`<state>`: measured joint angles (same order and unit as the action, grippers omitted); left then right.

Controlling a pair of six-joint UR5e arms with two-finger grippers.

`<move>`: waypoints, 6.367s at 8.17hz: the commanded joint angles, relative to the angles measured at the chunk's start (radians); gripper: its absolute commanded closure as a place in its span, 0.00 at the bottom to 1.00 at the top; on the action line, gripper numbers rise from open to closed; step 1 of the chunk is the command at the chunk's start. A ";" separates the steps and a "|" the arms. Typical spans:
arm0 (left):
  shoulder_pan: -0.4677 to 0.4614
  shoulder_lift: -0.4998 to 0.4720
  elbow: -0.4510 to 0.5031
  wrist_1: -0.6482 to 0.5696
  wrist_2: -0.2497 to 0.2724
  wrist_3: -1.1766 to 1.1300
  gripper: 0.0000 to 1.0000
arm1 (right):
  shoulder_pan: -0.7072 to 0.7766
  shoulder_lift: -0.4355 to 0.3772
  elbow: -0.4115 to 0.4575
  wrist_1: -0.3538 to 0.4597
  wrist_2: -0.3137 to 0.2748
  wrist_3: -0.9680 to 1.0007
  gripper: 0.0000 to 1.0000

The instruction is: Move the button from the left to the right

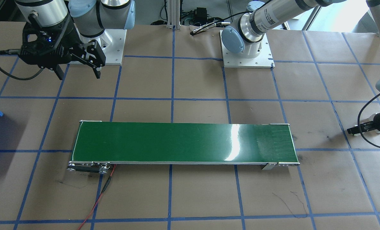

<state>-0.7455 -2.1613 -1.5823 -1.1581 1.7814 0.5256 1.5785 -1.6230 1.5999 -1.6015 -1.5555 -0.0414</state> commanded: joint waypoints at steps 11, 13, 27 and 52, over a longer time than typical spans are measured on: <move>-0.283 0.322 0.013 -0.179 -0.112 0.005 1.00 | 0.000 0.000 0.002 0.000 0.000 0.000 0.00; -0.423 0.305 0.008 -0.167 -0.109 -0.036 1.00 | 0.000 0.000 0.002 0.000 0.000 0.002 0.00; -0.569 0.257 -0.125 -0.081 -0.168 -0.277 0.00 | 0.000 0.002 0.002 0.000 0.000 0.002 0.00; -0.643 0.532 -0.104 -0.259 -0.126 -0.484 0.00 | -0.008 0.337 0.077 -0.295 0.038 0.041 0.04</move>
<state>-1.3868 -1.6474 -1.6863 -1.4184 1.6547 0.1104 1.5733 -1.2935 1.6755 -1.8955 -1.5453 -0.0037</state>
